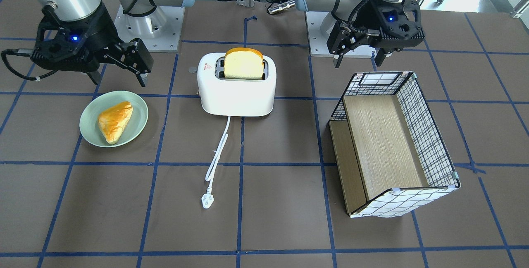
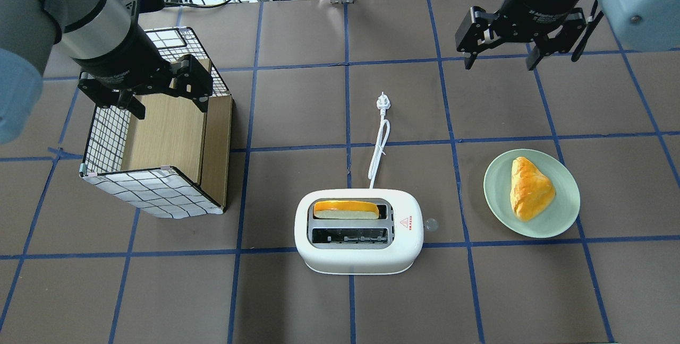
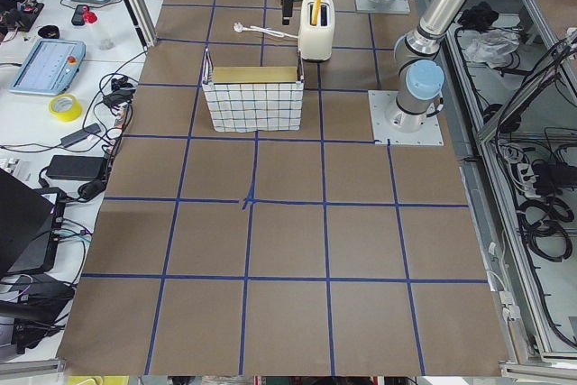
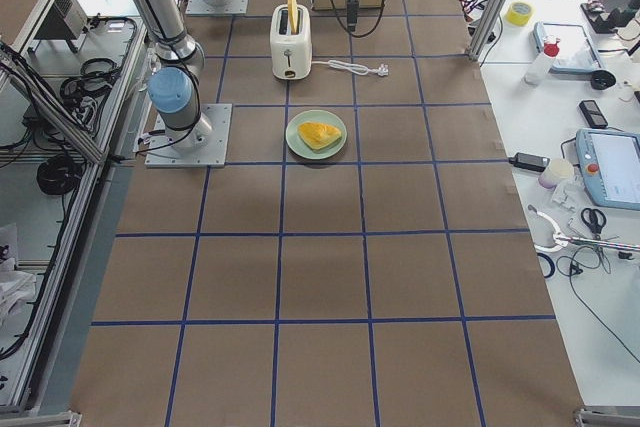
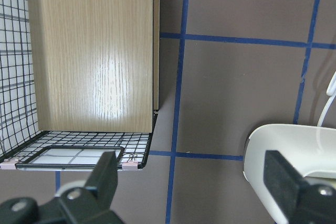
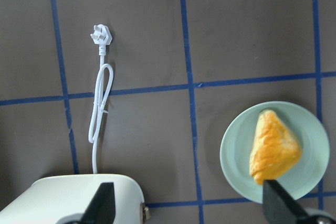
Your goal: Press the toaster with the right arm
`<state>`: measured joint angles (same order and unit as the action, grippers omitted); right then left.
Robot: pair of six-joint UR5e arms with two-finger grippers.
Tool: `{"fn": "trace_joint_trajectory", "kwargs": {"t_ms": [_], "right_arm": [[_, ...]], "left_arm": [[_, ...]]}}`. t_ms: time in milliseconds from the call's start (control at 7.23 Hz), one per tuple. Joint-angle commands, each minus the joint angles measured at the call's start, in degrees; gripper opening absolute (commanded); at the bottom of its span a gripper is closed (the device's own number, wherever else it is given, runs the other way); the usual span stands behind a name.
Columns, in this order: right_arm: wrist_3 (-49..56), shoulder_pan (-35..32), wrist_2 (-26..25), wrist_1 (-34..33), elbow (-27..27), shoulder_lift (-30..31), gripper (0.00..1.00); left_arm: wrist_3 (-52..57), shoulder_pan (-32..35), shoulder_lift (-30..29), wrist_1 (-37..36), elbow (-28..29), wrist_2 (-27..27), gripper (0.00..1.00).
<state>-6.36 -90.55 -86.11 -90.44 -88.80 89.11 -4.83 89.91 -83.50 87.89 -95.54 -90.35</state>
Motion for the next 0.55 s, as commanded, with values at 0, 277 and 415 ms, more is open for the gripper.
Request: {"fn": "trace_joint_trajectory", "kwargs": {"t_ms": [0,277,415], "right_arm": [[-2.5,-1.9,3.4,11.5,-0.8,0.1,0.98],[-1.8,-2.0,3.1,15.5,-6.3,3.4,0.88],[-0.4,-1.9,0.7,13.2,-10.4,6.4,0.85]], "left_arm": [[0.0,0.0,0.0,0.0,0.0,0.0,1.0],[0.0,0.0,-0.1,0.0,0.0,0.0,1.0],[0.0,0.0,0.0,0.0,0.0,0.0,1.0]]}}
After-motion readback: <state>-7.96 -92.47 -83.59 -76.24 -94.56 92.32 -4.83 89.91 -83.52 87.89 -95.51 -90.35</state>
